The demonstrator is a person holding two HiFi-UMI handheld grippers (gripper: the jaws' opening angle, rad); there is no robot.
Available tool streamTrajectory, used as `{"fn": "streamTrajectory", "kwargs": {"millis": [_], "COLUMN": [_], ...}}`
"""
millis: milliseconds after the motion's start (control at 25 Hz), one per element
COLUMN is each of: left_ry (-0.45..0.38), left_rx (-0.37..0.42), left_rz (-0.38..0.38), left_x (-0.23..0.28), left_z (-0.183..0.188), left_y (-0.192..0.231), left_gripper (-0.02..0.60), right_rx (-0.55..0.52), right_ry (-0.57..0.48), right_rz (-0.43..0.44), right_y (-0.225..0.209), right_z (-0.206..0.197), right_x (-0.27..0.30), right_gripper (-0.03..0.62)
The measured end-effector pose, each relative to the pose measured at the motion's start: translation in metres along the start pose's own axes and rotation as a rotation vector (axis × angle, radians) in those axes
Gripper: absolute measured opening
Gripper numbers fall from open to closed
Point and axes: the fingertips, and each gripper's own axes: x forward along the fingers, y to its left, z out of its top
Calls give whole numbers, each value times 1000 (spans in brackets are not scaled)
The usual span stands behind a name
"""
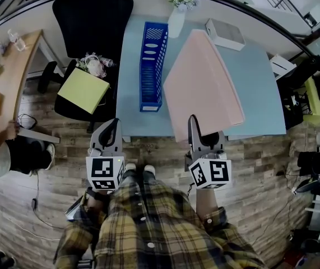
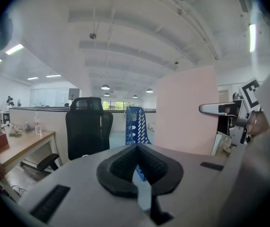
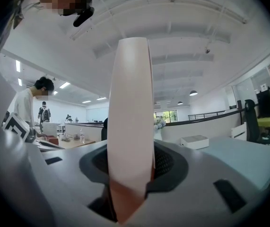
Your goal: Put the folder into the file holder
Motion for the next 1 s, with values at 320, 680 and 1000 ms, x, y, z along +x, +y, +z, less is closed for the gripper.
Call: {"fn": "streamTrajectory", "kwargs": {"millis": [320,680,1000], "left_ry": [-2,3,20], "left_rx": [-3,-13,-2], "left_rz": [0,22,2], "left_x": [-4,-9,-6], "left_z": [-2,-6,-8], "left_y": [2,9,6], "left_gripper": [-9,-9,-9], "right_rx": [-4,14,28], "right_ry": [-35,-48,-70], "right_rz": [43,74,65], "right_y": [20,42,55], "right_z": [14,18,18], "right_x": [10,37,66], "right_gripper": [167,167,167]}}
